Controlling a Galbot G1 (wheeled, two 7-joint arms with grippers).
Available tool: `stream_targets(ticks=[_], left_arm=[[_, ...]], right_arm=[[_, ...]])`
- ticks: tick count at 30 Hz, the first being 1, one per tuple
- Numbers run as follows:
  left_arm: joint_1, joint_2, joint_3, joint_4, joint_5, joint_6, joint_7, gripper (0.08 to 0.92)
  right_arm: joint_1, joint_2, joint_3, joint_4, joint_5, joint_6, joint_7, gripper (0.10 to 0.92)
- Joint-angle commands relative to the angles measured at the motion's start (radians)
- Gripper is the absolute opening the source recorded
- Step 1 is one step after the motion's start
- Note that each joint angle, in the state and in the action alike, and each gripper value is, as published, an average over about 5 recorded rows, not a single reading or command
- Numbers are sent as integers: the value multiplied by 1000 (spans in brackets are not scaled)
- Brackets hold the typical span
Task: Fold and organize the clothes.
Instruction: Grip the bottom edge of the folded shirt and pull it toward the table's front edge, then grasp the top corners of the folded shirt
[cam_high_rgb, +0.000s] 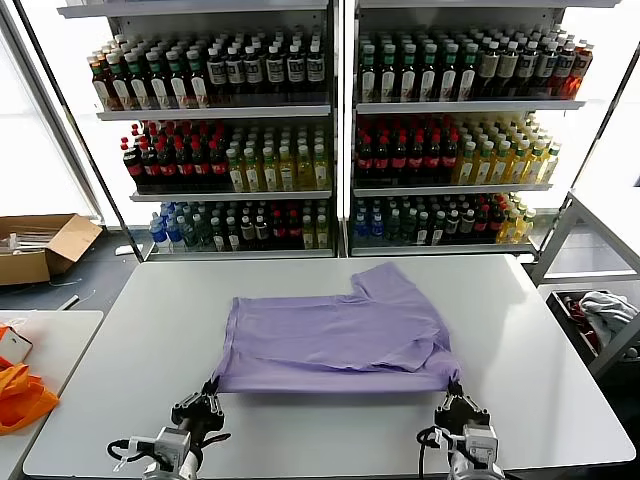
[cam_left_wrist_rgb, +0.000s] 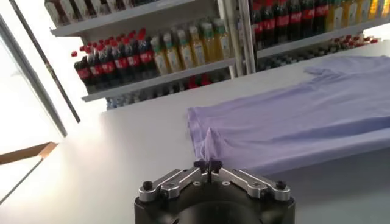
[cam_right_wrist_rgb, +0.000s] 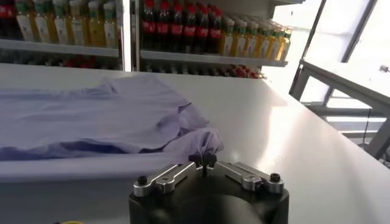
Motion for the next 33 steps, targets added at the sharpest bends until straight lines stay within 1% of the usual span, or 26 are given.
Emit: stream_targets(ticks=[1,8,10,12,15,19,22,28,33], left_arm=[[248,-15,13,-69,46,-72,-35,88],[205,-40,29,-23,72,-82,-35,88],[193,-43,28,-20,76,-79,-34,88],[187,-46,28,-28,80,-75,-34,90],[184,-51,29,-51,85,-73,-36,134],[186,-62,31,-103,90,-73,-38,245],[174,-74,29,-126,101,-76,-40,332],[99,-95,24,-110,108,-71,-40,505],[44,-94,44,-107,124,-48,-22,653]], right_arm=[[-175,-31,-11,31,-78,70,19,117],[-143,-24,-13,-8,-81,65,16,125],[-138,-22,-13,-11,-79,60,17,151],[-144,-22,-14,-2,-77,59,19,195],[-168,-25,-19,27,-78,61,24,268],[-192,-30,-18,68,-93,77,28,380],[-163,-24,-2,67,-110,82,18,467],[-9,7,22,-21,-146,42,-38,640],[130,11,27,-97,-158,-17,-67,777]])
